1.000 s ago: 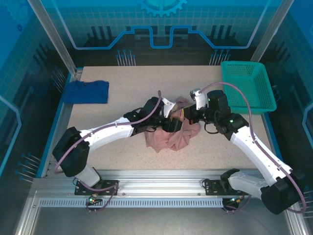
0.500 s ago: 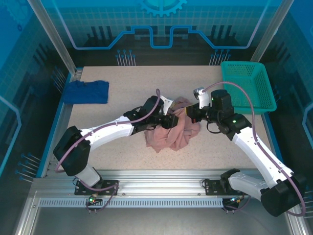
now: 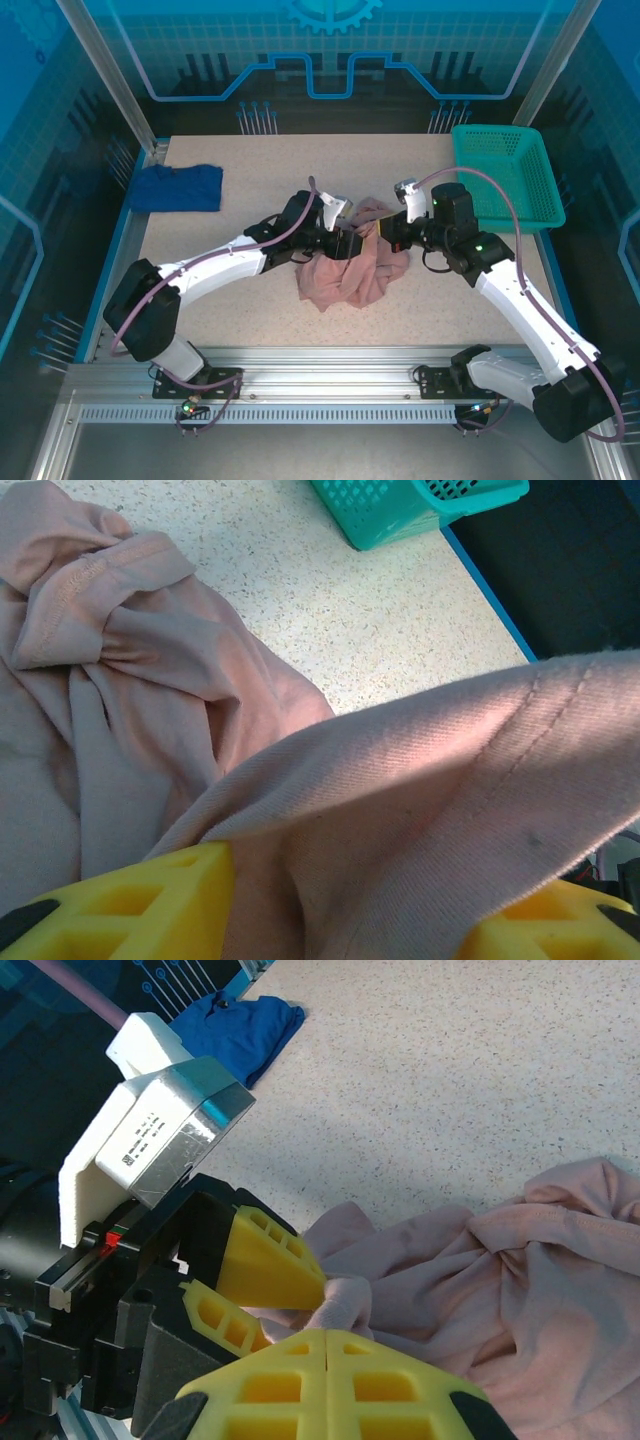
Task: Fold the inside-out t-shirt
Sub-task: Adjust the T-shirt at the center of the table.
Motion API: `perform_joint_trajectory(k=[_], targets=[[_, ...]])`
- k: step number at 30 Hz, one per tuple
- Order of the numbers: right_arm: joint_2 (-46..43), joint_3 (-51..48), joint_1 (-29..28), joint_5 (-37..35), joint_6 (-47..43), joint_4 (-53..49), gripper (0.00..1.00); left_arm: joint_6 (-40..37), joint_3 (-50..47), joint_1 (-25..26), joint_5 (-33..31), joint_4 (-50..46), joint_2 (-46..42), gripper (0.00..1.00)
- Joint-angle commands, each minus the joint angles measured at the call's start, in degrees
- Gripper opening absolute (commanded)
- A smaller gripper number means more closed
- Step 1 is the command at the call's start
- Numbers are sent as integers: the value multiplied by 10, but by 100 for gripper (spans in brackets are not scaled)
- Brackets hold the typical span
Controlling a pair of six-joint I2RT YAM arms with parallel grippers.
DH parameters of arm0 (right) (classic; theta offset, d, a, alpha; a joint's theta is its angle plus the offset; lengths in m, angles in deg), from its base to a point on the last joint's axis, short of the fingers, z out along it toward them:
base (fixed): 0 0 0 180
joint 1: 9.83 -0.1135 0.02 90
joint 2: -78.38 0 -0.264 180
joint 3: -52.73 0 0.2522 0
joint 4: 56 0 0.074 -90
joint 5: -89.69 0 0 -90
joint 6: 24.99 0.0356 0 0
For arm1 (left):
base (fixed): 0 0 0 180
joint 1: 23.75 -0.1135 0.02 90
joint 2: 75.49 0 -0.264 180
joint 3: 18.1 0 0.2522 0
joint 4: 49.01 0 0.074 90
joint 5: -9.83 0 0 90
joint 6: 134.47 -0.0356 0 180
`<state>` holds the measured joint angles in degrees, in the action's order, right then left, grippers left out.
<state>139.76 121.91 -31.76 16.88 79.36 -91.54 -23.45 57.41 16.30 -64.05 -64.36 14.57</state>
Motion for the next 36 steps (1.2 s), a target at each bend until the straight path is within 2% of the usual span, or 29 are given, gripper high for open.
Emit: perform_joint_trajectory(k=[1, 7, 14, 19, 26, 30, 36], targets=[[-12, -10, 8, 13, 2, 11, 0, 7, 13, -6, 21, 13, 4, 54], [-11, -14, 8, 15, 2, 13, 0, 32, -2, -21, 39, 37, -6, 59], [-12, -11, 8, 16, 3, 14, 0, 14, 7, -21, 26, 3, 8, 44], [-16, -4, 7, 9, 5, 12, 0, -39, 36, 4, -25, -65, 25, 42], [-30, 7, 16, -3, -9, -8, 0, -43, 30, 7, -104, -98, 22, 22], [-33, 6, 19, -30, -26, -28, 0, -49, 24, 3, -103, -105, -12, 8], [-39, -4, 17, -68, -43, -38, 0, -50, -10, -11, -67, -103, -100, 0]])
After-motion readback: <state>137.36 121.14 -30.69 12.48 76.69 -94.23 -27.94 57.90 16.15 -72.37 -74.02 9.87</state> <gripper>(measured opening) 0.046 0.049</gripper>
